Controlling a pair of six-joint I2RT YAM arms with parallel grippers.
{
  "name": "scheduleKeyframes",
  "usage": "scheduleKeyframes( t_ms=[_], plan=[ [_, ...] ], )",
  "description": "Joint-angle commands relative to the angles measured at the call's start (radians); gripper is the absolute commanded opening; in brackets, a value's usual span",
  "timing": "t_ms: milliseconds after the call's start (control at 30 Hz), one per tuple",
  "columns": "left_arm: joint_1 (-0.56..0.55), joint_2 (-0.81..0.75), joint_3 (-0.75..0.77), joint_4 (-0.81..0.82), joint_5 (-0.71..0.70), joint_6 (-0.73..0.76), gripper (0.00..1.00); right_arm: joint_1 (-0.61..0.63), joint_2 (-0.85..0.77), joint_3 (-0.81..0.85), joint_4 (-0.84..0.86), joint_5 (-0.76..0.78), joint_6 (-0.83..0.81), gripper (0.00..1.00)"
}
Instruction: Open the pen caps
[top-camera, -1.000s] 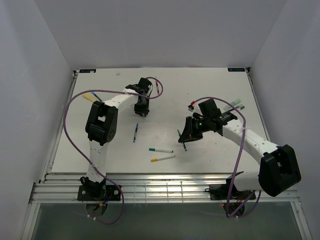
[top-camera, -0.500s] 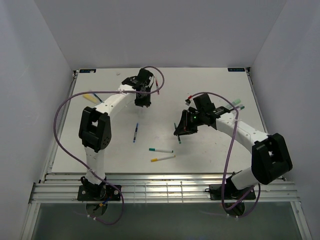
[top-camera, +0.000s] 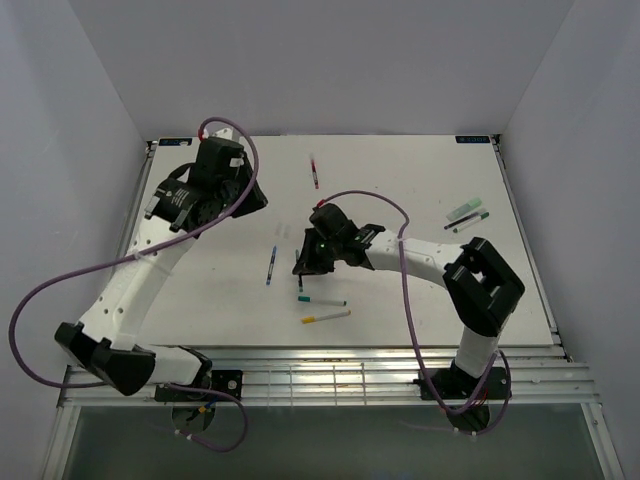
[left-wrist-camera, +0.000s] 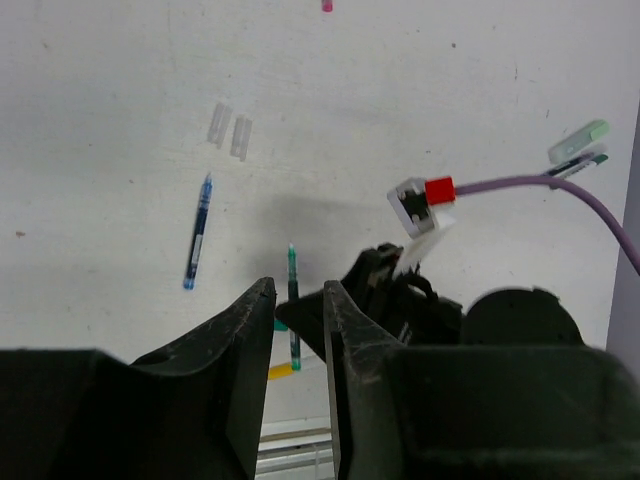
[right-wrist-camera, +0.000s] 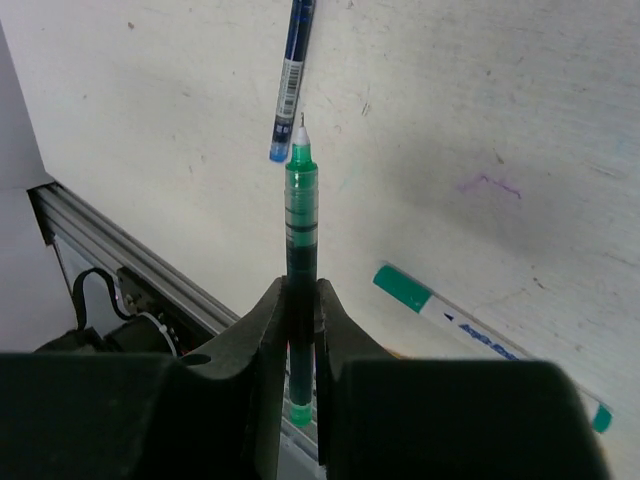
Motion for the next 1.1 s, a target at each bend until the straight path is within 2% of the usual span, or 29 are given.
scheduleKeyframes(
  t_ms=[0,167,367,500,733,967,1067],
  plan=[
    [-0.002,-0.102,-0.095,-0.065,0.002,-0.04,0.37,0.029,0.089,0.107,0.071,0.131,0.078,0.08],
    [-0.002,-0.237,-0.138,-0.065,-0.023,-0.054,0.37,0.065,0.255,0.216,0.043,0.198,0.142,0.08],
    [-0.002,-0.268,-0.149,-0.062,-0.015,-0.014,0.38,0.095,0.35,0.29,0.036,0.269,0.193,0.08],
    [-0.002,-0.298,-0.185,-0.061,0.021,-0.038,0.37,0.104,0.385,0.314,0.031,0.284,0.207,0.08],
    [-0.035,-0.301,-0.161,-0.067,0.009,-0.02,0.37,0.114,0.442,0.38,-0.039,0.318,0.231,0.08],
    [-0.053,-0.32,-0.179,-0.071,0.012,-0.02,0.37,0.114,0.428,0.328,-0.073,0.343,0.253,0.08],
    [-0.053,-0.323,-0.195,-0.068,0.023,-0.026,0.37,0.114,0.437,0.325,-0.087,0.343,0.255,0.12]
  ],
)
